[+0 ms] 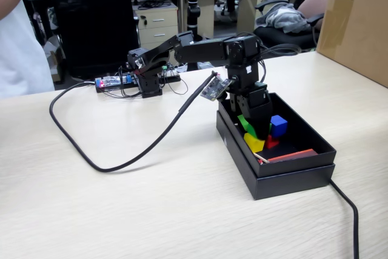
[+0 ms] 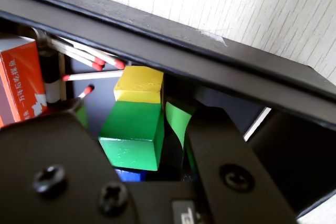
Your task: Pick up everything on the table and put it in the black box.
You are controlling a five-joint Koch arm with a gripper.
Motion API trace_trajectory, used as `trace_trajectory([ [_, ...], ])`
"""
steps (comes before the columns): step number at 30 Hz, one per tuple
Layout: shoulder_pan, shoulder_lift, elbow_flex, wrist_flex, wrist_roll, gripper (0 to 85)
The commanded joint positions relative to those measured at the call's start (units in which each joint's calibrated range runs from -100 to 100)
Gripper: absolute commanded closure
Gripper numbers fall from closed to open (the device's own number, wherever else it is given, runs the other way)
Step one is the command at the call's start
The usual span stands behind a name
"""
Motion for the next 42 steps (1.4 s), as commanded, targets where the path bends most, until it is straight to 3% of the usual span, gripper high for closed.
trace_trajectory([
  [1, -0.29, -4.74, 5.0, -1.13, -0.2, 44.6],
  [9, -1.56, -34.69, -2.98, -1.21, -1.66, 43.5],
  [21, -6.15, -90.91, -41.7, 0.86, -5.08, 36.4],
  [29, -9.52, -131.19, -94.1, 22.98, -5.08, 36.4],
  [31, -11.48, -138.3, -105.43, 29.11, -6.4, 35.9],
  [42, -14.31, -140.71, -128.37, 45.61, -8.06, 33.4],
])
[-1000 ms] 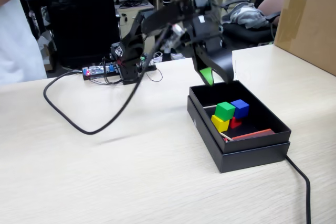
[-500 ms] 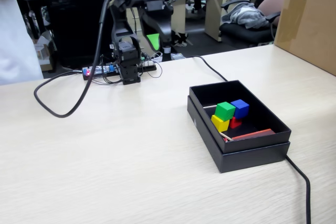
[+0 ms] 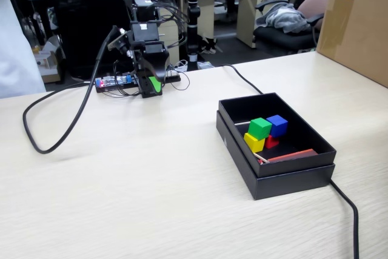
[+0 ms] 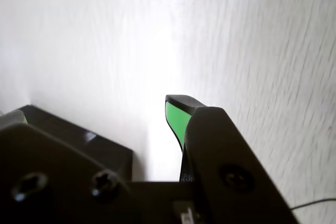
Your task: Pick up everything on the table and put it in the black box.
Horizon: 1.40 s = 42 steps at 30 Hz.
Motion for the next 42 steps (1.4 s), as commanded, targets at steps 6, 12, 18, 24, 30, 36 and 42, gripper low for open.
trace_trajectory([
  [6, -0.39, -1.29, -15.62, 23.66, -1.66, 33.4],
  [12, -0.39, -1.29, -25.78, 34.37, -3.08, 33.4],
  [18, -0.44, -1.29, -36.3, 45.0, -4.4, 33.5],
  [24, -0.49, -1.29, -41.28, 47.16, -4.35, 33.9],
  [30, -0.49, -1.29, -41.83, 43.1, -4.25, 35.2],
  [36, -0.49, -1.29, -41.55, 43.1, -4.3, 35.8],
  [42, -0.49, -1.29, -41.46, 43.1, -4.3, 35.8],
])
